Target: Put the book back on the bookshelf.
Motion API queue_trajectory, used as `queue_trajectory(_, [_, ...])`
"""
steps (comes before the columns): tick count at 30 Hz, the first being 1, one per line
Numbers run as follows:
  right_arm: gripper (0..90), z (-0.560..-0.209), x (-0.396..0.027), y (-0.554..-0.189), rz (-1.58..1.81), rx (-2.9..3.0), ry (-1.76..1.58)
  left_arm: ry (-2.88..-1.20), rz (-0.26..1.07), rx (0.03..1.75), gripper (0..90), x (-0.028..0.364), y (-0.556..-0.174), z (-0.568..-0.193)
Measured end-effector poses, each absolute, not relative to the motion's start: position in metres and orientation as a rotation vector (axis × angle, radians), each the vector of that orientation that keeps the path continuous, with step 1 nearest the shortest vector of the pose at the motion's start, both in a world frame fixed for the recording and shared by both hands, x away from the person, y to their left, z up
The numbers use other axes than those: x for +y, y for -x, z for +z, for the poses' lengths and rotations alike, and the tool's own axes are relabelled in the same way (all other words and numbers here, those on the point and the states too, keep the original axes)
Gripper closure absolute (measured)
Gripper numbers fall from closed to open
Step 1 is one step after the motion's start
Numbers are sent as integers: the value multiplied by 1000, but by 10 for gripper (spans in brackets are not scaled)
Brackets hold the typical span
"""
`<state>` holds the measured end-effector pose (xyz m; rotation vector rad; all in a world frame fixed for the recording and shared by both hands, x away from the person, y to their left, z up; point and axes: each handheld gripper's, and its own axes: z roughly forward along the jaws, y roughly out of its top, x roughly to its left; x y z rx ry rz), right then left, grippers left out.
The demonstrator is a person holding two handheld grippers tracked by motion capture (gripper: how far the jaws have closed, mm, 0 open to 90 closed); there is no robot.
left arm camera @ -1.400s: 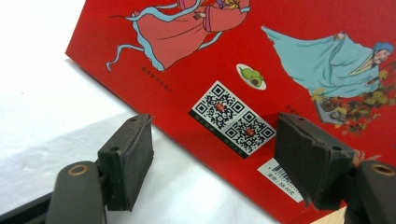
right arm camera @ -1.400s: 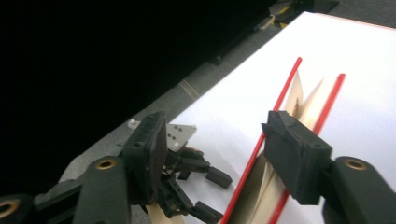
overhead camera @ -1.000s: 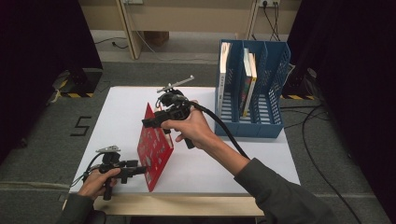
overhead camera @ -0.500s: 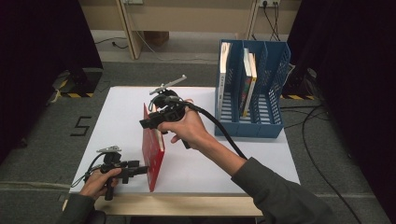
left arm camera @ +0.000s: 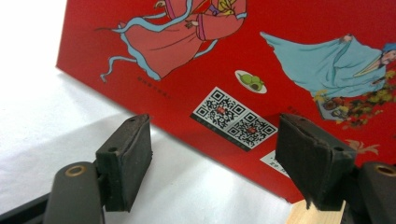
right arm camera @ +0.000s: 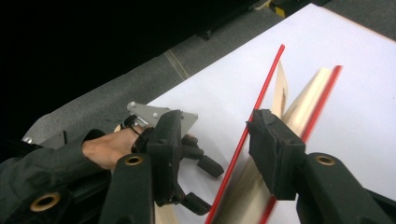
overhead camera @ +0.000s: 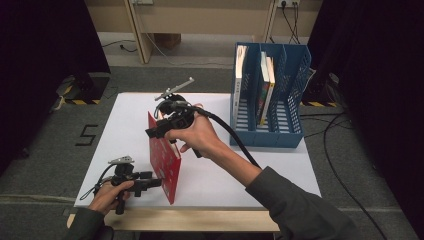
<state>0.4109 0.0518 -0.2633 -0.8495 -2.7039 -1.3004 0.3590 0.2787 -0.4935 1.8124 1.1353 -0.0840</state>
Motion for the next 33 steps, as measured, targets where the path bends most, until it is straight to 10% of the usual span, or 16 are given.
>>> queue_trajectory(33, [509, -249, 69, -387, -1255, -2724, 695, -1814, -48, 1192, 263, 290, -363, -499])
